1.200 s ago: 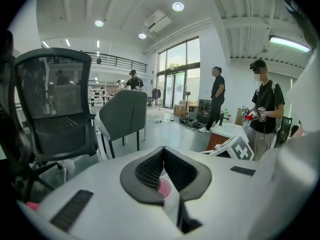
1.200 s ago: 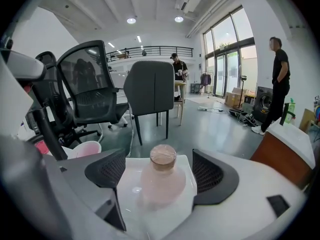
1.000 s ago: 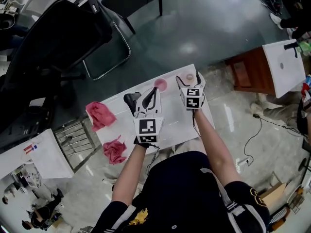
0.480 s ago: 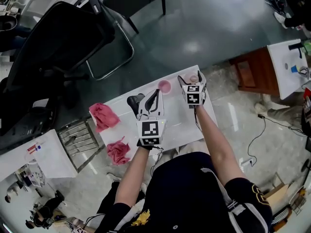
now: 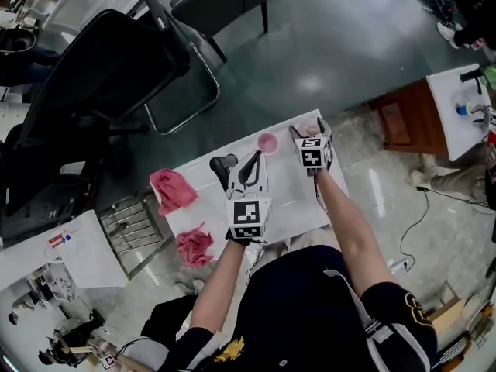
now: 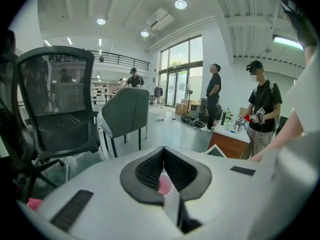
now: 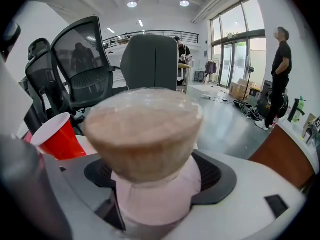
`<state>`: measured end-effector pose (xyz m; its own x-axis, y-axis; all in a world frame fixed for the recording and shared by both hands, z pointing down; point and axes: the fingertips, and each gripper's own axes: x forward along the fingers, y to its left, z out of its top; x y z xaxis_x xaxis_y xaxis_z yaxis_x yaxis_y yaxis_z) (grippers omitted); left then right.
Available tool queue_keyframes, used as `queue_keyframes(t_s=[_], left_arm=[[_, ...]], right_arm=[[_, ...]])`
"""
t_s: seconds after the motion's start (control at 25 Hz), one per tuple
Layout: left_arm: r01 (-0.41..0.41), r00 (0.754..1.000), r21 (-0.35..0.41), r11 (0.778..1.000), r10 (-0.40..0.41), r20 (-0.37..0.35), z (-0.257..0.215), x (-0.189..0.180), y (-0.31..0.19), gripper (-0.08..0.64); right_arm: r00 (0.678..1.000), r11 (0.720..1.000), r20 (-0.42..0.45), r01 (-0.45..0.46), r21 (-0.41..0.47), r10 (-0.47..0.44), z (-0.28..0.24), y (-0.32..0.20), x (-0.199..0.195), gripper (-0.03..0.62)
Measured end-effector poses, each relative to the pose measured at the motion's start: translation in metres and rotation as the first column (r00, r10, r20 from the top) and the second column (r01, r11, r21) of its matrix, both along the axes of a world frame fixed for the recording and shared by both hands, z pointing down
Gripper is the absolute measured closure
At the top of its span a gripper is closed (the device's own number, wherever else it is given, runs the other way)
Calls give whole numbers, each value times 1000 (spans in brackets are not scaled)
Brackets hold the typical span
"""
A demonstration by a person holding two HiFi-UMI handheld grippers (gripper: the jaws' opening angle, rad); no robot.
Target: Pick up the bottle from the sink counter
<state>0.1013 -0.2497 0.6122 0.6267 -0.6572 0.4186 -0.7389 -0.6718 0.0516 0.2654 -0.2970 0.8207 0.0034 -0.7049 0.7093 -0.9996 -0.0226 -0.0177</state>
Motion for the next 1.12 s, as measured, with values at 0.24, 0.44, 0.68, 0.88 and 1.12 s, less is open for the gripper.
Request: queue_keyframes(t_s=[0.24,0.44,0.68,0.88,1.12], left_arm=[[2,1000,14,1000,-2,17,-5,-10,3,541],[4,1000,28,1000,-5,19,-10,-15,7,541],[3,1000,50,999,-3,0,-25,-15,15,541],[14,1000,77,997,-12,-21,-42,-16,21,541],[29,999,109,994,-24,-46,-67,-29,39,541]], right_arm=[[1000,1000,-5,-9,20,9,-6,4,3,160],[1000,999,-8,19,49,-19,-25,7,-2,160],[997,991,-34,74,108,-71,-67,13,-17,160],[990,986,-92,119,120,-108,-100,27,-28,160],[993,985,-71,101,139,-92,-141,58,-45,160]])
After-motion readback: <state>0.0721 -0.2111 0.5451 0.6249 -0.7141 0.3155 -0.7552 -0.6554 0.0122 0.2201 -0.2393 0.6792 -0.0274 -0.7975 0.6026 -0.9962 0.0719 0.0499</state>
